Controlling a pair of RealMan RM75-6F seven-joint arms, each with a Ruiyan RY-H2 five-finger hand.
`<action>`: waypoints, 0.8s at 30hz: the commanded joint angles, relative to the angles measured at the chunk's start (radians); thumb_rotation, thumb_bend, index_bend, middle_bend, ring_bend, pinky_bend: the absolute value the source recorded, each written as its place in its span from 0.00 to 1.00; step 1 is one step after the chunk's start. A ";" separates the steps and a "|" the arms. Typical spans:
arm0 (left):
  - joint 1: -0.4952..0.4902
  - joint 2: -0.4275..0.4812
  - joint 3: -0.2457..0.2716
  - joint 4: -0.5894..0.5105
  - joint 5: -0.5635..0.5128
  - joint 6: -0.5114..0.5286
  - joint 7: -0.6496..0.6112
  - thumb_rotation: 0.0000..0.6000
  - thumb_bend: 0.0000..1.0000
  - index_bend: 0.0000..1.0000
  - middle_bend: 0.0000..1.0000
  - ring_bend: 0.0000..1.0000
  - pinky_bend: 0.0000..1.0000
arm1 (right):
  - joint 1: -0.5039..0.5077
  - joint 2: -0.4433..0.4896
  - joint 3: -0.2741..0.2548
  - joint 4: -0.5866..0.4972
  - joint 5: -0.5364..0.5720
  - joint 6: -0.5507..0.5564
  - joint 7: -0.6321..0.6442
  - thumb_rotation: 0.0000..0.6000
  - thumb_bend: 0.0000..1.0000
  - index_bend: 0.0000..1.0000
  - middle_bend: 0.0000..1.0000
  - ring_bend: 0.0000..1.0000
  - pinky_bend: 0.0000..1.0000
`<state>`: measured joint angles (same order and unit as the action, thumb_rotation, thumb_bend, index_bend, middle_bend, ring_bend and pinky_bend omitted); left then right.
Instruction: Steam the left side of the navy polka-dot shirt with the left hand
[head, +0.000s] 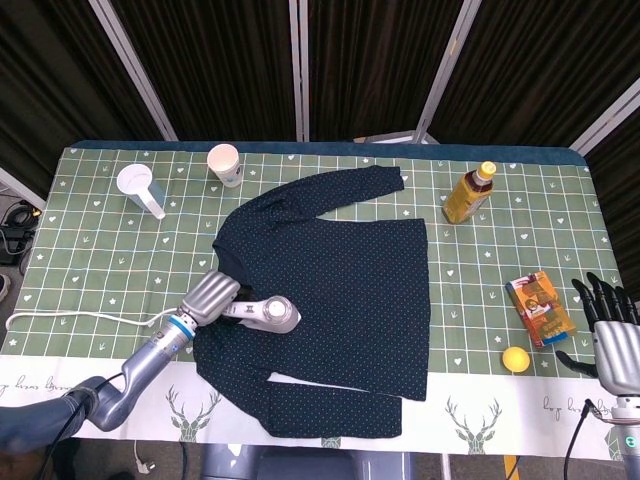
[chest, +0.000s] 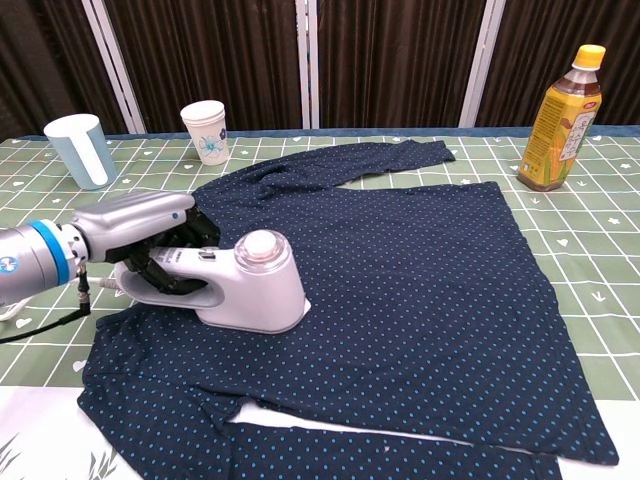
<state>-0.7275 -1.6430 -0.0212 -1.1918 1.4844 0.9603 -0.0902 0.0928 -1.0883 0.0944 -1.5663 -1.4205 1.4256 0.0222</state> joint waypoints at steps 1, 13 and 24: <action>-0.006 -0.009 -0.002 -0.009 0.006 -0.001 0.007 1.00 0.72 0.93 0.84 0.81 0.97 | 0.000 0.001 0.000 0.000 0.000 0.001 0.001 1.00 0.00 0.00 0.00 0.00 0.00; -0.041 -0.083 -0.029 -0.068 -0.001 -0.027 0.085 1.00 0.72 0.93 0.84 0.81 0.97 | -0.002 0.006 0.000 -0.002 0.002 -0.001 0.009 1.00 0.00 0.00 0.00 0.00 0.00; -0.052 -0.117 -0.034 -0.078 -0.016 -0.043 0.135 1.00 0.72 0.93 0.84 0.81 0.97 | -0.002 0.006 0.000 0.001 0.006 -0.005 0.008 1.00 0.00 0.00 0.00 0.00 0.00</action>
<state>-0.7796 -1.7599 -0.0556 -1.2711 1.4702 0.9194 0.0434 0.0911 -1.0827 0.0940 -1.5658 -1.4147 1.4207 0.0299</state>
